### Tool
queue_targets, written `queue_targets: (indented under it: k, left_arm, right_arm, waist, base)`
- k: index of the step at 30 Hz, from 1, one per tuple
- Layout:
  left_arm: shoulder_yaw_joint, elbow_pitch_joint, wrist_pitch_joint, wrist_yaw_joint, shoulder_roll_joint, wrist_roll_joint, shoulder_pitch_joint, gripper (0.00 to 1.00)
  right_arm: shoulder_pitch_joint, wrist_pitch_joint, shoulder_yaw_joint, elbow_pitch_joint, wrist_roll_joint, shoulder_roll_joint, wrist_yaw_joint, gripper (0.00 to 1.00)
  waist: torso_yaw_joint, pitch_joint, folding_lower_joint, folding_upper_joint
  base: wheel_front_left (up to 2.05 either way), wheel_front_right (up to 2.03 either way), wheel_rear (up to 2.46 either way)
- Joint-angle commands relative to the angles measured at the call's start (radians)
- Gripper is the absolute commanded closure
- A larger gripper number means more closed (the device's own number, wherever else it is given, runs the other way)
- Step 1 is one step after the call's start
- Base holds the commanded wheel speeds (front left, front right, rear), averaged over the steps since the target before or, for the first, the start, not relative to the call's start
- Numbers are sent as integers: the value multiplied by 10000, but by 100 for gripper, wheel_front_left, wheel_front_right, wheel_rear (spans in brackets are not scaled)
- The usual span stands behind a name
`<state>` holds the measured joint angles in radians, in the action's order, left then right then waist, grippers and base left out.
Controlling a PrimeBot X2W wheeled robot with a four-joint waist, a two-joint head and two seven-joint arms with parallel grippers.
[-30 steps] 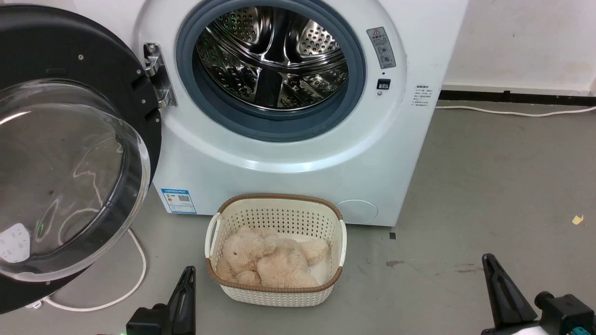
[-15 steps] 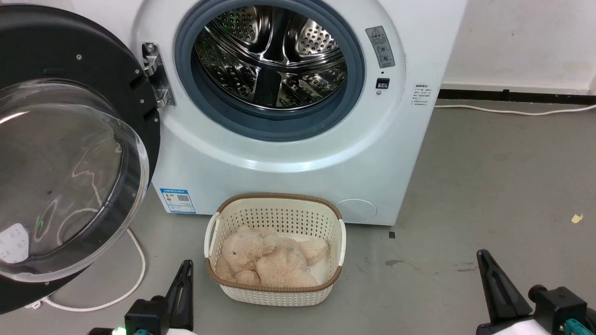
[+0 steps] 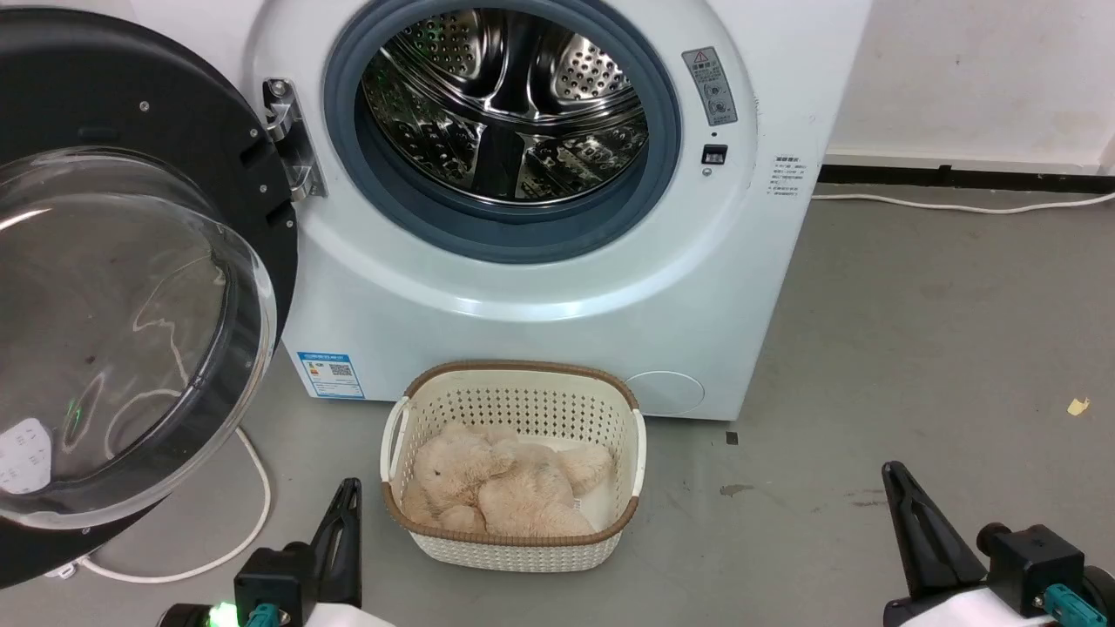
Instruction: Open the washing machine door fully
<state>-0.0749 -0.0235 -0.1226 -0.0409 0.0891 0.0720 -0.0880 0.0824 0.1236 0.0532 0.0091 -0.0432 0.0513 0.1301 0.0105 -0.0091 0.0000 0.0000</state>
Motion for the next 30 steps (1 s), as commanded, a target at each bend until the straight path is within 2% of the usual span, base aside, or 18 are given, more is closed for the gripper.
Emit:
queue_targets:
  k: [1, 30]
  left_arm:
    - [66, 47, 58, 38, -30, -81, 181, 100]
    - [409, 141, 644, 224, -210, -401, 531, 100]
  right_arm:
    - [-153, -49, -40, -35, 60, -6, 3, 100]
    - [-489, -644, -287, -63, 247, -8, 5, 100]
  waist:
    - [-2, 2, 0, 0]
    - [-54, 47, 0, 0]
  base:
    - [0, 0, 0]
    - [0, 0, 0]
